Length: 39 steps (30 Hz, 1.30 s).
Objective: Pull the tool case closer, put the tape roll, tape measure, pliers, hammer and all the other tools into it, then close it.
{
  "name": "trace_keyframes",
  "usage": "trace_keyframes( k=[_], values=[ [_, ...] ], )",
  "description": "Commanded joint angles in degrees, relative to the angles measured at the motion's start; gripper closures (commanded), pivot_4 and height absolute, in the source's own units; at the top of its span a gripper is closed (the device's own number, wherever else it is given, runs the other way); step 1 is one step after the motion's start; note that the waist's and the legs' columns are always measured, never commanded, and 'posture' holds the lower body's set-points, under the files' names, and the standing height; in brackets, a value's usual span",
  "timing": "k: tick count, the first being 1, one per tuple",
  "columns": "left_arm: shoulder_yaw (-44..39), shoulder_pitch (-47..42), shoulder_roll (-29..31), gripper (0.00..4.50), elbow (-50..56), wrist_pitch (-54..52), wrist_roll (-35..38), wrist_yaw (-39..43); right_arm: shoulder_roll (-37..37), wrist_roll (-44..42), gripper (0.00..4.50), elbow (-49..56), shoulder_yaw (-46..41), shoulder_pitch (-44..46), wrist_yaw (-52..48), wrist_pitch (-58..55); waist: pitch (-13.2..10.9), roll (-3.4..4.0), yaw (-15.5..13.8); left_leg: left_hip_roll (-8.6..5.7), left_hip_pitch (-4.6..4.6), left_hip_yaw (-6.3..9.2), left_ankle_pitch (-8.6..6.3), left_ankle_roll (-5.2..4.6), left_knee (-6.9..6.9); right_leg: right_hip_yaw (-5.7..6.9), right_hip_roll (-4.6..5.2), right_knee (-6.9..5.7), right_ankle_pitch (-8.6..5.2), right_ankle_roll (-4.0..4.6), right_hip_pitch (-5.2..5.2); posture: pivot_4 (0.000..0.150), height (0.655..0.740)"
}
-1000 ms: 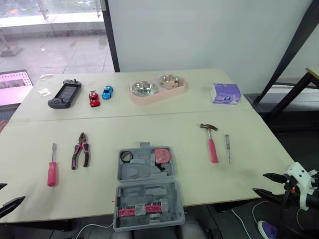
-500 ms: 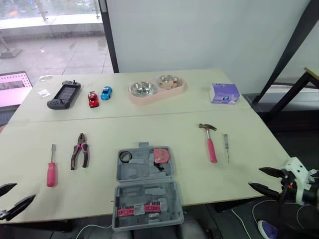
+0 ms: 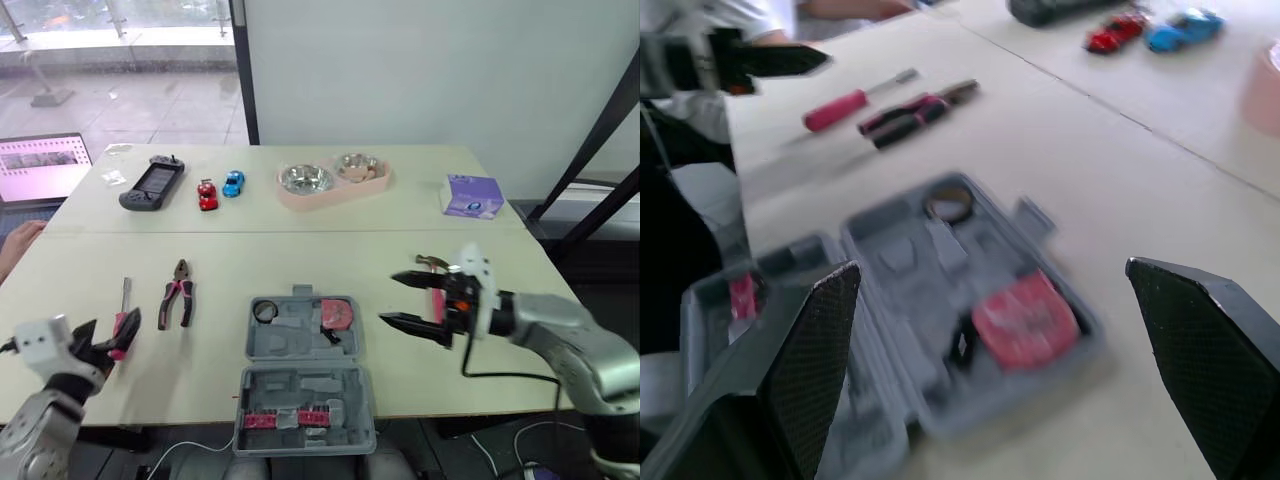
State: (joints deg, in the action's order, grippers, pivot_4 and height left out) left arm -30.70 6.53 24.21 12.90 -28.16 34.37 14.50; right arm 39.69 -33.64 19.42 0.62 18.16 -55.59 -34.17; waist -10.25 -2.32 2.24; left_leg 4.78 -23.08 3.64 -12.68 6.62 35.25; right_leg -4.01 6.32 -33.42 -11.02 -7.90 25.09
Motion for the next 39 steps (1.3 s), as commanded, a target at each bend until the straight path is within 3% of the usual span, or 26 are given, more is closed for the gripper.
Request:
trace_keyframes(
  k=[1, 6, 17, 27, 39],
  values=[
    [3.0, -5.3, 2.5, 0.0, -0.6, -4.4, -3.3, -4.0, -1.6, 2.8, 0.03, -0.2, 4.0, 3.5, 0.2, 1.2, 0.0, 0.0, -0.1, 0.0, -0.02, 0.05, 0.0, 0.0, -0.01, 0.0, -0.04, 0.0, 0.01, 0.02, -0.01, 0.15, 0.7387],
    [9.8, -14.3, 4.1, 0.0, -6.7, -11.8, -5.9, -4.5, -5.0, 6.4, 0.03, -0.9, 9.8, 6.4, 0.9, 2.2, 0.0, 0.03, -0.1, 0.0, -0.04, 0.16, 0.0, -0.01, -0.09, 0.01, -0.13, -0.07, 0.02, -0.01, -0.01, 0.15, 0.7387],
    [15.1, -28.7, 5.1, 0.0, -23.8, -9.7, -13.4, -2.5, -8.6, 8.1, 0.03, -0.7, 11.9, 8.4, 2.5, 1.6, 0.0, 0.03, 0.2, 0.07, 0.05, 0.48, 0.07, 0.06, -0.04, 0.01, -0.39, -0.58, -0.03, -0.21, 0.0, 0.15, 0.7387],
    [14.2, -30.4, 5.7, 0.0, -26.4, -10.9, -16.0, -3.5, -8.8, 7.9, 0.03, -0.5, 10.8, 8.1, 3.8, 0.6, 0.0, 0.03, 0.1, 0.07, 0.05, 0.55, 0.08, 0.07, -0.07, 0.03, -0.4, -0.66, -0.06, -0.25, 0.01, 0.15, 0.7387],
    [15.8, -29.2, 3.9, 0.0, -28.0, -20.7, -16.7, -4.2, -9.7, 6.8, 0.03, 0.8, 10.2, 8.7, 5.4, -0.7, 0.0, 0.04, 0.3, 0.06, 0.15, 0.57, 0.08, 0.08, -0.08, 0.03, -0.41, -0.68, -0.06, -0.25, -0.04, 0.15, 0.7387]
  ],
)
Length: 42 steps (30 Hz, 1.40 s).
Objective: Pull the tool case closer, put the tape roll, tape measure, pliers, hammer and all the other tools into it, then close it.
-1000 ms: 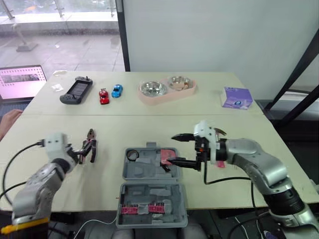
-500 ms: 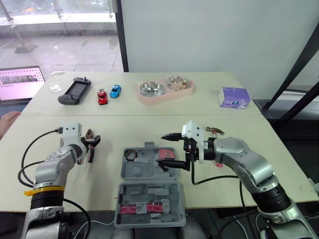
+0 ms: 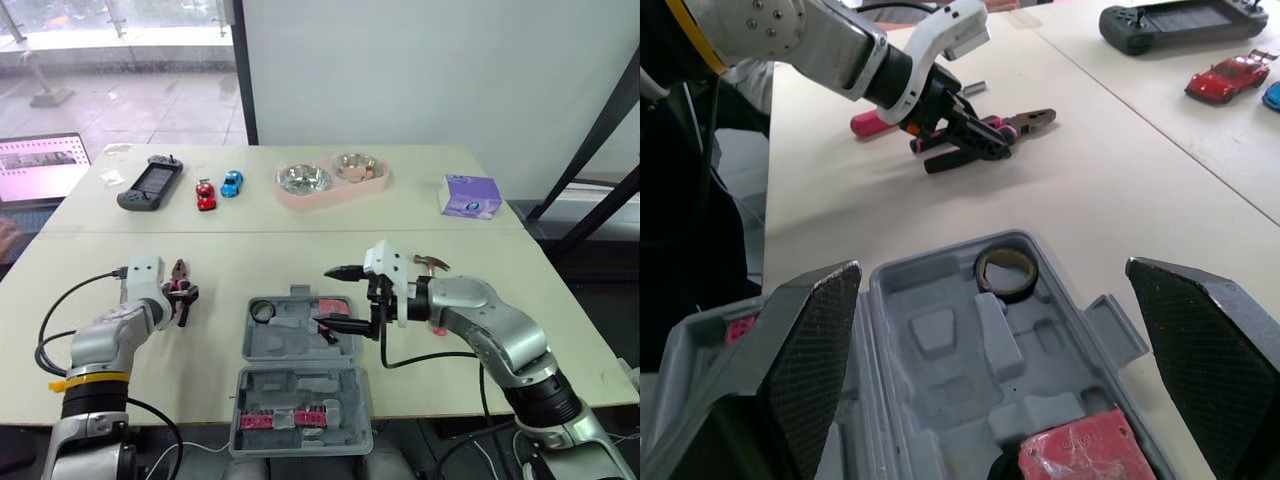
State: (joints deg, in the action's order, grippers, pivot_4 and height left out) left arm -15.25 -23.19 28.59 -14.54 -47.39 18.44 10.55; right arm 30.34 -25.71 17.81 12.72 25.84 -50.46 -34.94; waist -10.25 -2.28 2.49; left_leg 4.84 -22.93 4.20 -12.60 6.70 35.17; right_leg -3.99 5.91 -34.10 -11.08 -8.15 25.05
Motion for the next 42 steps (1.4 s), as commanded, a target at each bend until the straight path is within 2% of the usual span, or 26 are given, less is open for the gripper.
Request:
trace_keyframes(
  k=[1, 17, 21, 22, 31, 36, 42],
  values=[
    [0.1, 0.4, -0.8, 0.0, -0.9, -1.0, -0.8, -0.2, -0.4, -1.1, 0.03, 2.4, -1.9, 1.0, 0.4, 0.0, 0.0, 0.0, 0.0, 0.0, 0.07, 0.0, 0.0, 0.0, -0.02, 0.0, 0.0, 0.0, 0.0, 0.0, -0.04, 0.15, 0.7387],
    [1.3, -5.4, -0.3, 0.0, -11.9, 7.5, -4.6, 3.1, -0.5, -1.1, 0.03, 3.0, -1.2, 0.4, 1.7, -0.3, 0.0, 0.01, -0.1, 0.0, 0.47, 0.0, -0.01, 0.01, -0.09, 0.01, 0.0, 0.03, -0.17, -0.23, -0.41, 0.15, 0.7387],
    [1.5, -5.2, -0.6, 1.86, -12.3, 8.3, -4.9, 3.9, -0.4, -1.1, 0.0, 3.5, -1.2, 0.2, 1.9, -0.8, 0.0, 0.01, -0.2, 0.0, 0.47, 0.0, -0.01, 0.01, -0.09, 0.01, 0.0, 0.03, -0.17, -0.24, -0.41, 0.15, 0.7387],
    [1.5, -5.1, -0.7, 2.1, -12.1, 8.3, -4.9, 4.0, -0.4, -1.0, 0.0, 3.6, -1.2, 0.2, 1.9, -0.9, 0.0, 0.01, -0.2, 0.0, 0.47, 0.0, -0.01, 0.01, -0.09, 0.01, 0.0, 0.04, -0.17, -0.24, -0.42, 0.15, 0.7387],
    [0.5, -4.9, -0.2, 2.1, -9.3, 11.0, -4.3, 6.3, -0.4, -0.1, 0.0, 3.1, -0.8, 0.3, 2.4, -0.7, 0.0, 0.01, -0.2, 0.0, 0.47, 0.0, -0.01, 0.02, -0.09, 0.01, 0.0, 0.05, -0.18, -0.25, -0.42, 0.15, 0.7387],
    [3.7, 0.0, 8.0, 2.1, 3.7, 12.6, -3.9, 18.7, 1.1, 0.3, 0.0, 3.0, -1.7, 0.8, 1.7, -0.7, -0.1, -0.14, 0.1, 0.02, 0.35, 0.0, -0.02, 0.02, -0.17, 0.01, 0.0, 0.07, -0.06, -0.04, -0.28, 0.15, 0.7387],
    [7.6, 10.2, 24.2, 2.1, 20.5, 13.5, 0.7, 42.3, 5.1, 3.2, 0.0, 3.4, 2.2, 4.7, -3.3, 0.1, -0.2, 0.0, 0.3, 0.04, -0.03, -0.02, -0.02, 0.03, -0.12, 0.0, 0.0, 0.02, -0.06, -0.01, 0.19, 0.15, 0.7387]
  ],
)
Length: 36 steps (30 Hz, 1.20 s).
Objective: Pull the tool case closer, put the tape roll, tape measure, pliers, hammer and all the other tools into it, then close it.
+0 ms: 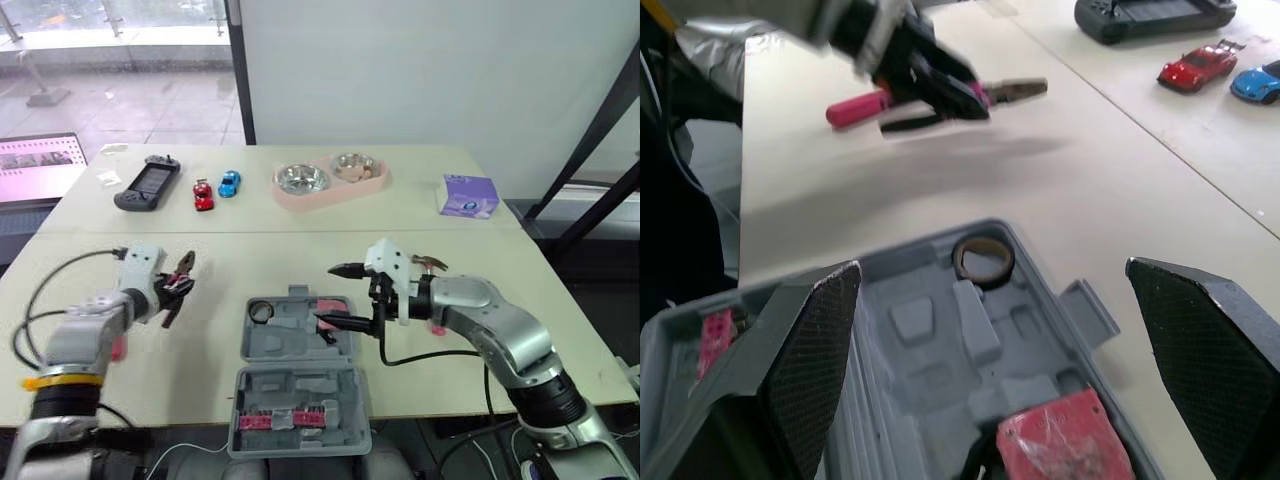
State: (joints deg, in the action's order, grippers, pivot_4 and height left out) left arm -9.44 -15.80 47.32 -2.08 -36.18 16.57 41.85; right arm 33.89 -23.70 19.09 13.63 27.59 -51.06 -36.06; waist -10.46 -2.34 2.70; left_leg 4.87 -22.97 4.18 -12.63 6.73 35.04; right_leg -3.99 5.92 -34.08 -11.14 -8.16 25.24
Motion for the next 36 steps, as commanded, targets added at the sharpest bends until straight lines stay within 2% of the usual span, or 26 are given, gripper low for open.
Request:
trace_keyframes(
  k=[1, 5, 9, 13, 16, 24, 36],
  values=[
    [2.6, 3.6, 7.8, 2.1, 9.8, 2.7, 3.2, 14.4, 2.4, 2.8, 0.0, 1.7, 3.4, 4.4, -3.9, 1.1, -0.1, 0.15, 0.0, 0.0, -0.17, 0.0, 0.0, 0.0, -0.03, 0.0, 0.0, 0.05, 0.05, 0.08, 0.18, 0.15, 0.7387],
    [7.5, 3.7, 13.8, 2.1, 14.7, 5.7, 3.2, 24.4, 2.0, 9.8, 0.0, -1.8, 11.1, 11.0, -5.4, 1.1, -0.2, 0.23, -0.2, 0.0, -0.32, 0.0, 0.01, -0.01, 0.05, 0.0, 0.0, 0.03, 0.05, 0.08, 0.36, 0.15, 0.7387],
    [14.2, -2.5, 12.6, 2.1, 17.6, 2.7, 4.1, 28.7, -5.7, 14.4, 0.0, -6.7, 18.6, 20.1, -4.2, -3.1, -0.2, 0.23, -0.1, 0.0, -0.47, 0.0, 0.01, -0.02, 0.1, -0.01, 0.0, 0.04, 0.09, 0.14, 0.47, 0.15, 0.7387],
    [18.5, -6.5, 12.7, 2.1, 16.4, 4.0, 2.1, 32.3, -10.2, 16.1, 0.0, -9.6, 22.5, 24.8, -5.0, -8.3, -0.2, 0.26, -0.1, 0.01, -0.49, 0.01, 0.03, -0.05, 0.02, -0.01, -0.05, -0.11, 0.06, 0.07, 0.54, 0.15, 0.7387],
    [20.6, -9.4, 12.0, 2.1, 15.2, 4.7, 1.0, 33.9, -12.9, 15.6, 0.0, -11.0, 23.7, 26.7, -5.4, -12.1, -0.2, 0.26, -0.1, 0.01, -0.51, 0.01, 0.02, -0.05, -0.02, -0.01, -0.05, -0.11, 0.0, -0.01, 0.54, 0.15, 0.7387],
    [23.3, -14.5, 9.5, 2.1, 11.6, 6.7, -1.2, 36.1, -14.3, 15.7, 0.0, -12.7, 24.5, 28.0, -7.5, -13.0, -0.2, 0.27, -0.1, 0.0, -0.54, 0.03, 0.03, -0.06, 0.1, -0.01, -0.06, -0.2, 0.01, -0.01, 0.53, 0.15, 0.7387],
    [23.9, -15.7, 7.0, 2.1, 12.3, 5.8, -1.3, 36.2, -16.8, 16.0, 0.0, -14.9, 23.7, 28.4, -7.1, -13.1, -0.2, 0.27, -0.1, 0.01, -0.53, 0.1, 0.04, -0.07, 0.11, -0.02, -0.1, -0.3, 0.01, -0.03, 0.52, 0.15, 0.7387]
  ],
)
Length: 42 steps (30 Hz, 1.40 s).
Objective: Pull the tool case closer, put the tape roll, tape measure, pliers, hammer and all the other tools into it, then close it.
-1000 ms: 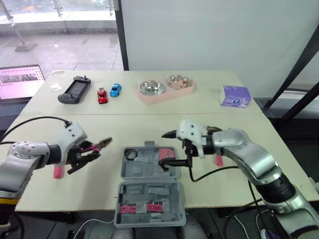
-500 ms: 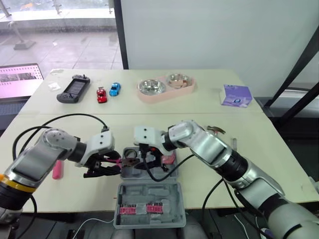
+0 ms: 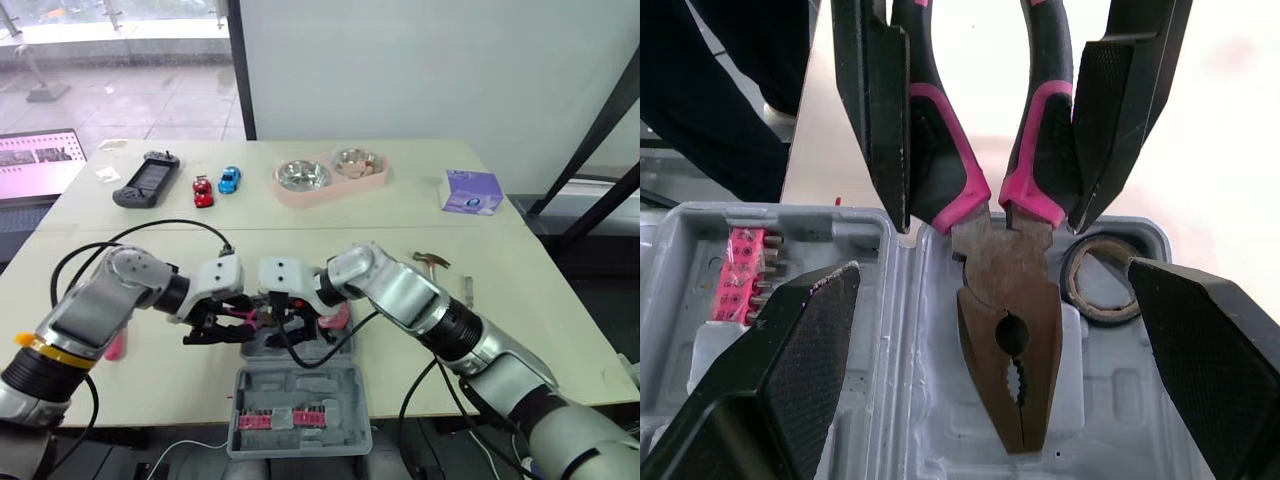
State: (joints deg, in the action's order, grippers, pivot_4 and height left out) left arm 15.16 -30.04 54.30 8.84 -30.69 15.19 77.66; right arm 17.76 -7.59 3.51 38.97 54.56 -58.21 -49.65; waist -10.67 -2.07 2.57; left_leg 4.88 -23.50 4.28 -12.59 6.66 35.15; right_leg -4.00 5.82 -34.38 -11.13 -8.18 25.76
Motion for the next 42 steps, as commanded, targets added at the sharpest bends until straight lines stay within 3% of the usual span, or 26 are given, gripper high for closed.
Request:
trace_keyframes(
  k=[1, 3, 8, 9, 30, 34, 35, 42],
  values=[
    [-0.8, -1.5, 0.0, 2.1, 1.3, 0.4, 0.0, 0.4, -0.7, -0.1, 0.26, 0.6, -1.6, 1.4, 0.1, 0.5, 0.0, 0.0, 0.0, 0.0, 0.0, 0.0, 0.0, 0.0, 0.0, 0.0, 0.0, -0.01, 0.0, 0.0, 0.0, 0.15, 0.7387],
    [-0.9, -1.5, 0.0, 2.1, 1.3, 0.4, -0.1, 0.3, -0.8, 0.0, 0.81, 0.7, -1.6, 1.3, 0.0, 0.5, 0.0, 0.0, 0.0, 0.0, 0.0, 0.0, 0.0, 0.0, 0.01, 0.0, 0.0, -0.02, 0.0, 0.0, 0.0, 0.15, 0.7387],
    [-1.3, -1.5, -0.2, 2.1, 1.9, -0.3, 0.4, 0.1, -1.1, 0.1, 3.23, 0.4, -1.5, 1.0, 0.3, 0.8, 0.0, 0.0, 0.0, 0.0, 0.0, 0.01, 0.0, 0.0, 0.01, 0.0, 0.0, -0.03, 0.0, 0.0, 0.0, 0.15, 0.7387],
    [-1.3, -1.5, -0.3, 2.1, 1.9, -0.4, 0.4, 0.1, -1.1, 0.1, 3.49, 0.4, -1.5, 0.9, 0.3, 0.8, 0.0, 0.0, 0.0, 0.0, 0.0, 0.01, 0.0, 0.0, 0.01, 0.0, 0.0, -0.03, 0.0, 0.0, 0.0, 0.15, 0.7387],
    [-3.1, -1.3, -2.0, 2.1, 1.3, 0.3, 1.5, -0.7, -0.7, 0.8, 3.49, -0.3, -1.4, 0.3, 0.0, 2.3, 0.0, 0.0, 0.0, 0.0, 0.01, 0.03, 0.01, 0.0, 0.06, 0.0, -0.01, -0.12, 0.0, -0.01, 0.0, 0.15, 0.7387],
    [-3.8, -1.0, -2.0, 0.17, 1.6, 0.4, 2.2, -0.4, -0.4, 1.2, 3.49, -0.4, -1.2, 0.2, -0.1, 2.7, 0.0, 0.0, 0.0, 0.0, 0.01, 0.03, 0.01, -0.01, 0.06, 0.0, -0.01, -0.13, 0.0, -0.01, 0.0, 0.15, 0.7387],
    [-4.0, -1.0, -1.9, 0.0, 1.7, 0.3, 2.4, -0.3, -0.4, 1.3, 3.49, -0.6, -1.2, 0.2, -0.1, 2.8, 0.0, 0.0, 0.0, 0.0, 0.01, 0.03, 0.01, -0.01, 0.06, 0.0, -0.01, -0.13, 0.0, -0.01, 0.0, 0.15, 0.7387],
    [-8.3, 0.1, -0.4, 0.0, 1.9, -1.5, 6.2, 0.1, 0.8, 3.3, 3.49, -2.2, -0.4, -0.8, -0.1, 4.6, 0.0, -0.01, 0.0, 0.0, 0.03, 0.03, 0.01, -0.01, 0.08, 0.0, -0.02, -0.17, 0.0, -0.01, 0.0, 0.15, 0.7387]
  ],
)
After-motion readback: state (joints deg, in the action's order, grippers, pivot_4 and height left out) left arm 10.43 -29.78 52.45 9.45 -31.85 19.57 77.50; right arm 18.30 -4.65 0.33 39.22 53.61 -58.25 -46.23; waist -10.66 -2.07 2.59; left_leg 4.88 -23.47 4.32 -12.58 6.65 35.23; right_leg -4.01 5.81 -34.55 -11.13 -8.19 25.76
